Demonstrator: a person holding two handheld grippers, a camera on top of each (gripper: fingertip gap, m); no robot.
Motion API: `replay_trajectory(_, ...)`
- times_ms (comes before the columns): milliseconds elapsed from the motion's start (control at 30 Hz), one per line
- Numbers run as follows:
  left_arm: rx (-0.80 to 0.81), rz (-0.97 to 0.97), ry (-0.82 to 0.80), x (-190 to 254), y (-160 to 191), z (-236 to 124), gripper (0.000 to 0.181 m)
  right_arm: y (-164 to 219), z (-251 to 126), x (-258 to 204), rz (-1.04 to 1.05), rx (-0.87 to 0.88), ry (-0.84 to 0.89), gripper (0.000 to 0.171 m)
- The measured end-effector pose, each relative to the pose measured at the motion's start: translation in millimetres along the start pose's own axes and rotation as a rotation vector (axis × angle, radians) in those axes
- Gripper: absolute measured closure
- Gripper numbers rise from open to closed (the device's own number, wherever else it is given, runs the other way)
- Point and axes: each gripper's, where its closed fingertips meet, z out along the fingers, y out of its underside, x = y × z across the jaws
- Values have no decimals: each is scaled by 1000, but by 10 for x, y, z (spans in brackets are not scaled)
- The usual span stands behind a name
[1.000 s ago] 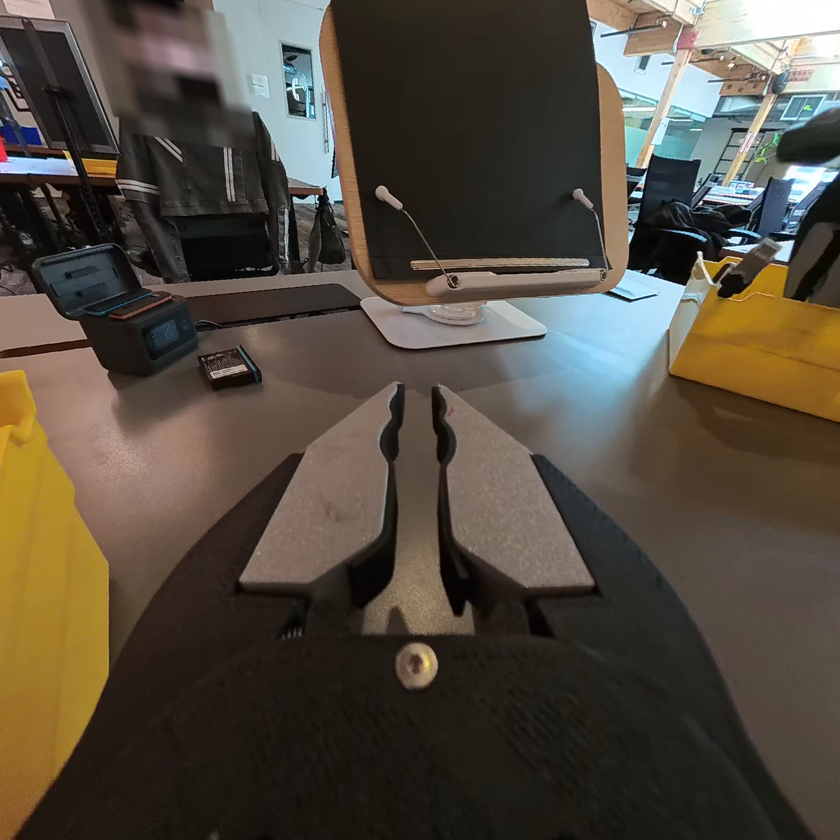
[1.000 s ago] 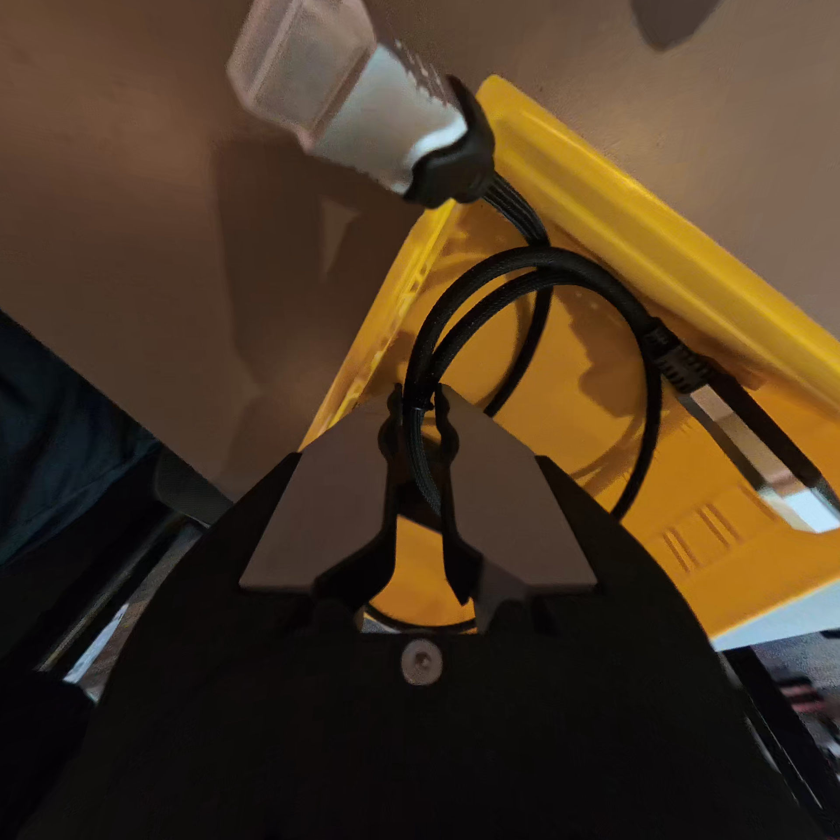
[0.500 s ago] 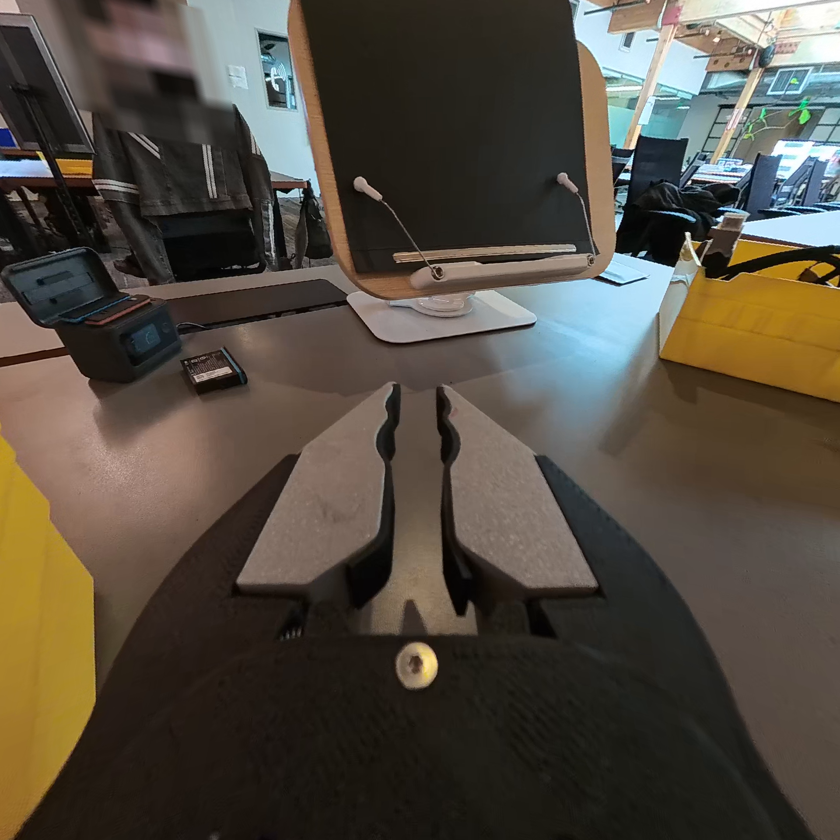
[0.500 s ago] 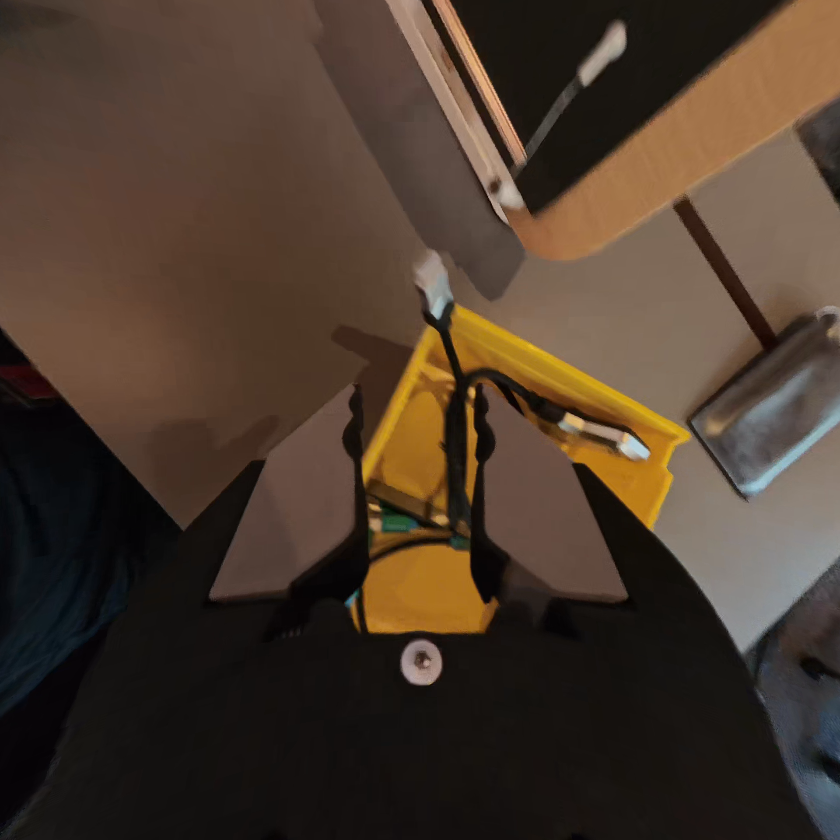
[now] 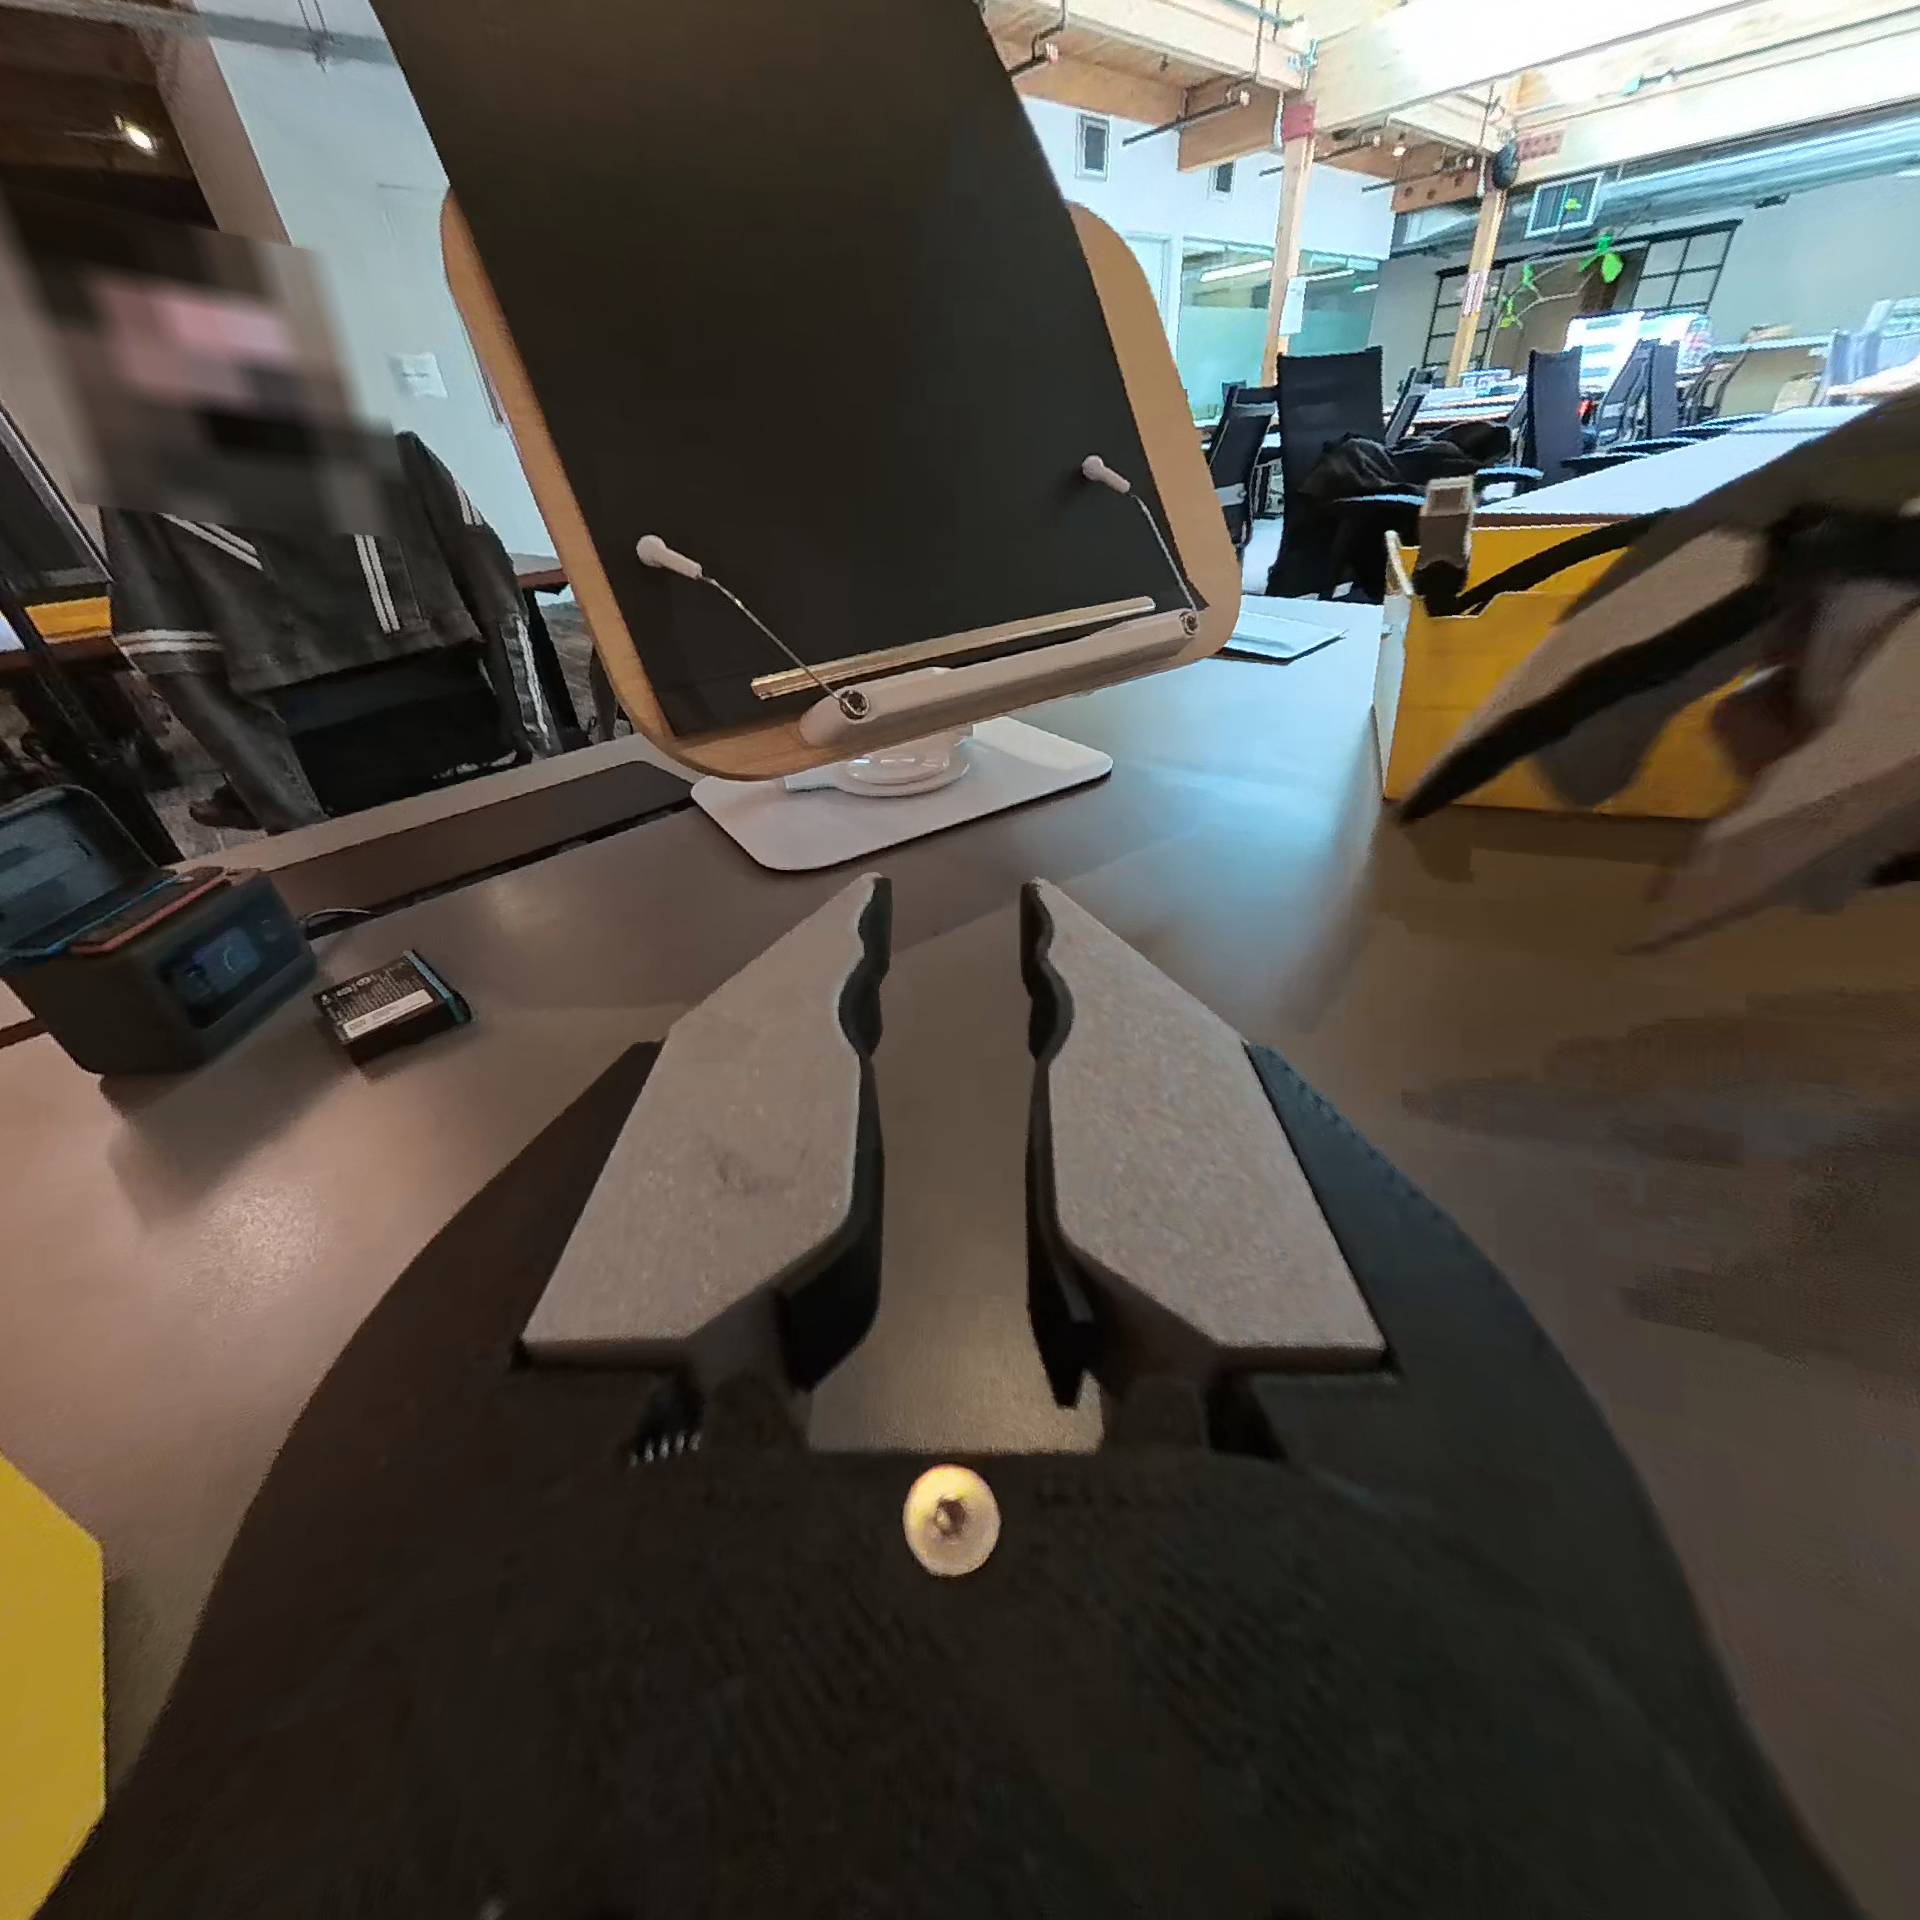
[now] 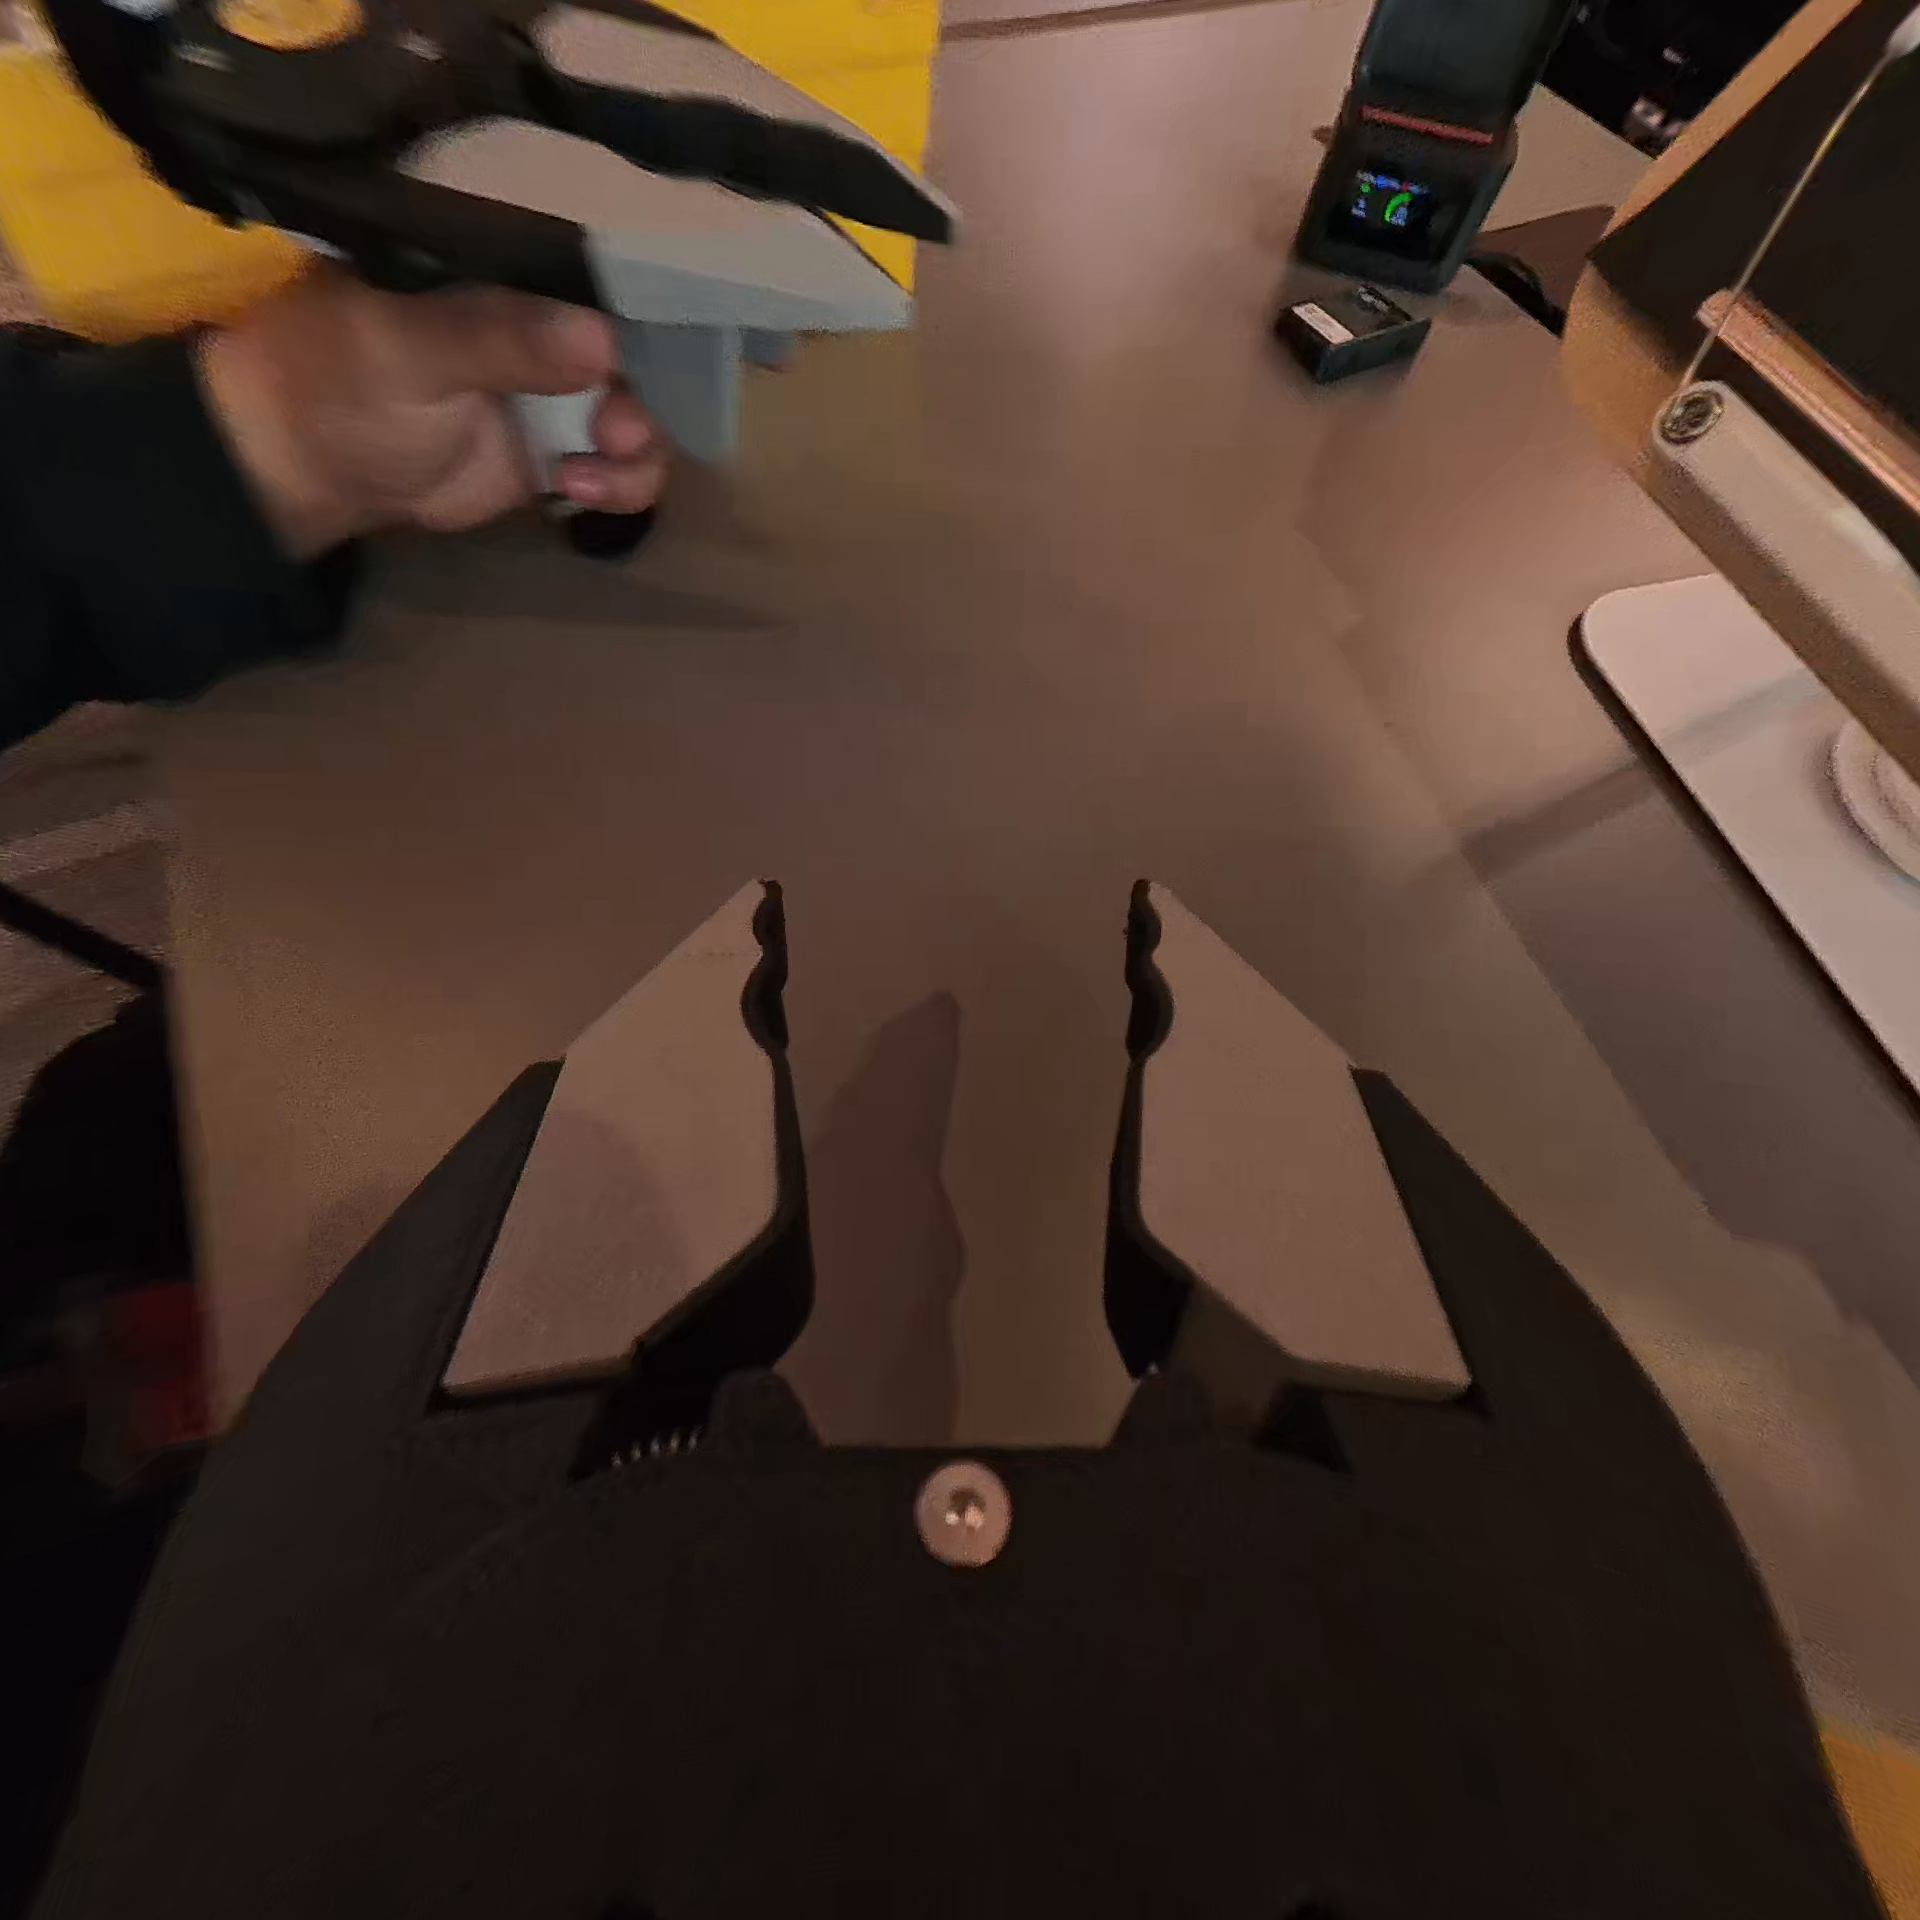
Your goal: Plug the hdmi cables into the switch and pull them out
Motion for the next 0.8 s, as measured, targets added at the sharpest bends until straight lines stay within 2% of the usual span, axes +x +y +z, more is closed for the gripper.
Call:
replay_trajectory(167,31,22,2,11,-37,-11,161,-113,596,470,50,34,28,103)
replay_trajectory(300,21,31,7,15,-24,-10,162,-204,831,747,-56,80,147,114)
replay_trajectory(400,9,40,-1,1,-10,-13,164,-266,935,707,-86,96,126,114)
replay_trajectory(500,6,45,-24,-21,-7,-24,164,-172,1081,646,-107,20,96,106)
replay_trajectory(600,-9,35,-123,-97,1,-61,150,-154,1088,618,-133,7,94,107)
replay_trajectory(700,-149,26,-185,-54,118,-96,131,-148,1063,627,-123,12,89,109)
replay_trajectory(800,-206,-2,-280,-44,-115,-275,129,-148,1053,664,-76,17,76,111)
